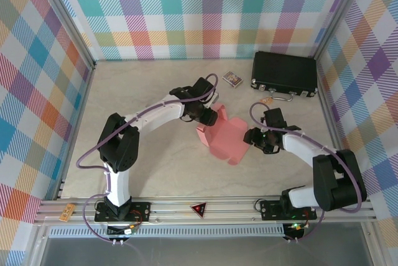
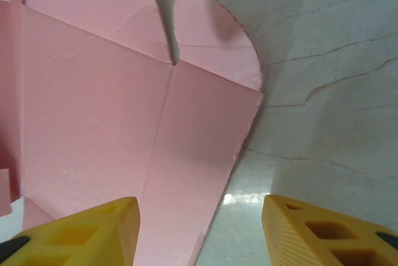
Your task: Fold the paper box
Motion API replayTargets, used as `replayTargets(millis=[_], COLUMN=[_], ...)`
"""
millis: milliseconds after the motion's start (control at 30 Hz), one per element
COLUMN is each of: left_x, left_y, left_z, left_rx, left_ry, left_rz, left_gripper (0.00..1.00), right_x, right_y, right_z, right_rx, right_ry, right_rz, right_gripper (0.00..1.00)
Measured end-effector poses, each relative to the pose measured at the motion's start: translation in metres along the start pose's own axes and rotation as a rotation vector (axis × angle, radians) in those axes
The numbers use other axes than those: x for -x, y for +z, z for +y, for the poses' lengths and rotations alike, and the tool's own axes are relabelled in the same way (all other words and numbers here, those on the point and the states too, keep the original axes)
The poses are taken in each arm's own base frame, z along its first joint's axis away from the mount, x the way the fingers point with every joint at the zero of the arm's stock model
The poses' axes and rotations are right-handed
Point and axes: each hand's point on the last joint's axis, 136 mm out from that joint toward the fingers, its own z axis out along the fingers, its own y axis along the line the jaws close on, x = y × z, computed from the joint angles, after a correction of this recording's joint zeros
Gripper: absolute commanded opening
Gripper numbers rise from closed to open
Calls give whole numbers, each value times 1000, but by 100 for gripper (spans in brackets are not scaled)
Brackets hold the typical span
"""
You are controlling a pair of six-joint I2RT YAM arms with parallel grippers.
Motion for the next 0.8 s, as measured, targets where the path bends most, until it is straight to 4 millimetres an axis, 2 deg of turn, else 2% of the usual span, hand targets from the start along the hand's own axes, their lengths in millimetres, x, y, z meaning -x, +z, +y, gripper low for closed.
replayTargets(millis=[267, 400, 567, 800], left_x=[-21, -32, -44, -55], left_y=[19, 26, 33, 36], left_z=[37, 54, 69, 77], left_rx=[42, 60, 75, 68], left_ry=[-133, -204, -279, -375], left_rz=[39, 51, 58, 51], left_gripper=[49, 49, 50, 50], right_x=[24, 28, 25, 22], right_y=[-42, -56, -60, -60], right_z=[24, 28, 24, 21], right_rx=[40, 37, 11, -3], right_ry=[-59, -79, -86, -95], right_rz=[-114, -147, -137, -123], right_gripper=[58, 59, 60, 61])
